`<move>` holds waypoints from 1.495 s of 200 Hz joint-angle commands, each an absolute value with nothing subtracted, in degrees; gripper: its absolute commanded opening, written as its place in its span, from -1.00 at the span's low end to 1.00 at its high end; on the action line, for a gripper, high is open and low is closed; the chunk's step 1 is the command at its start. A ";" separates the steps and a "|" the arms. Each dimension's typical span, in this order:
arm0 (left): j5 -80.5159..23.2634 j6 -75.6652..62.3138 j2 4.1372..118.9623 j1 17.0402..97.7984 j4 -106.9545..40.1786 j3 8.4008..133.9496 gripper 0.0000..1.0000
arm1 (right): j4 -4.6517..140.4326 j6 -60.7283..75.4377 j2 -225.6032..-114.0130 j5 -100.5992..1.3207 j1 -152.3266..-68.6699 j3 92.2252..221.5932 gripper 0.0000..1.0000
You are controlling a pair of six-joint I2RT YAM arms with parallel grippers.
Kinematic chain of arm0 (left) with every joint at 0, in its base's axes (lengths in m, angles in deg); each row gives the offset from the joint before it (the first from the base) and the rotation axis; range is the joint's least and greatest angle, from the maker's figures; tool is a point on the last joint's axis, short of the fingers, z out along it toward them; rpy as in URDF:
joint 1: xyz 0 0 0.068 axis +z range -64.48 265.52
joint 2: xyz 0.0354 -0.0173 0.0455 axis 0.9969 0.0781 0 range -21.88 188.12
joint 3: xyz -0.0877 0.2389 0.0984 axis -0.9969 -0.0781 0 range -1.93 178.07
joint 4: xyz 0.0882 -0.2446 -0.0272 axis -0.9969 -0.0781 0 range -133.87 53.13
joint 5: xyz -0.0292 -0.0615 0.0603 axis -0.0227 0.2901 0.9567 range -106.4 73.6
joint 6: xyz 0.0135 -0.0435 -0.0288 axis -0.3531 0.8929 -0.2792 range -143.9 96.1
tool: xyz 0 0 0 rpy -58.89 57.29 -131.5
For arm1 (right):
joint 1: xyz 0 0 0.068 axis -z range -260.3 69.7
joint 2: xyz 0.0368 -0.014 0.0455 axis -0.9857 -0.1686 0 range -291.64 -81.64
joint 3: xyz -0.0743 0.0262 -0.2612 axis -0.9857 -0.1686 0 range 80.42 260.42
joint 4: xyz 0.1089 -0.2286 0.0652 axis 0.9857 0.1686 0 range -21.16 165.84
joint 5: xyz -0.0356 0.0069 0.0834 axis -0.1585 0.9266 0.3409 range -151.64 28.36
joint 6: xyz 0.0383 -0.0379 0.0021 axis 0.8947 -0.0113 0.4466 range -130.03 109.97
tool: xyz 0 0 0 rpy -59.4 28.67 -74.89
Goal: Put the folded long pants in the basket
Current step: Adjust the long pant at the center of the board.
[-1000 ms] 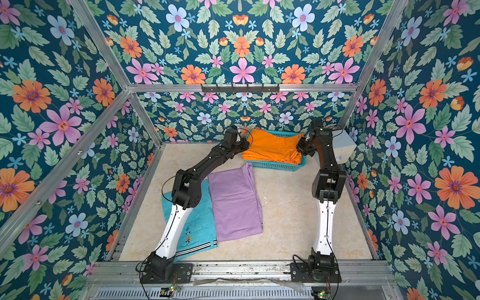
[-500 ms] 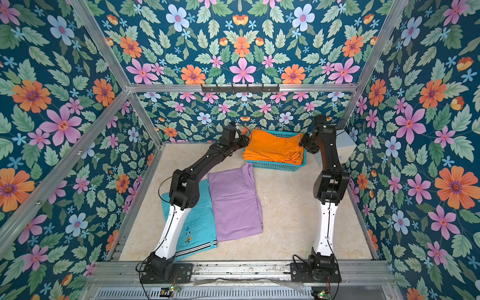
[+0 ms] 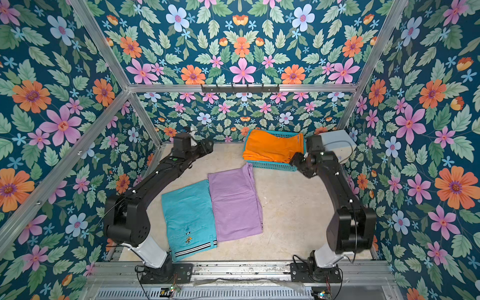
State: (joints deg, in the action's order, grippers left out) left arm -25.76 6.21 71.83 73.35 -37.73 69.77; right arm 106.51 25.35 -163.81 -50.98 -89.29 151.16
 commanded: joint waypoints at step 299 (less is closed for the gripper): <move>-40.83 7.10 48.54 70.60 -42.29 42.08 0.82 | 78.69 60.19 -151.22 -58.42 -116.25 108.27 -0.85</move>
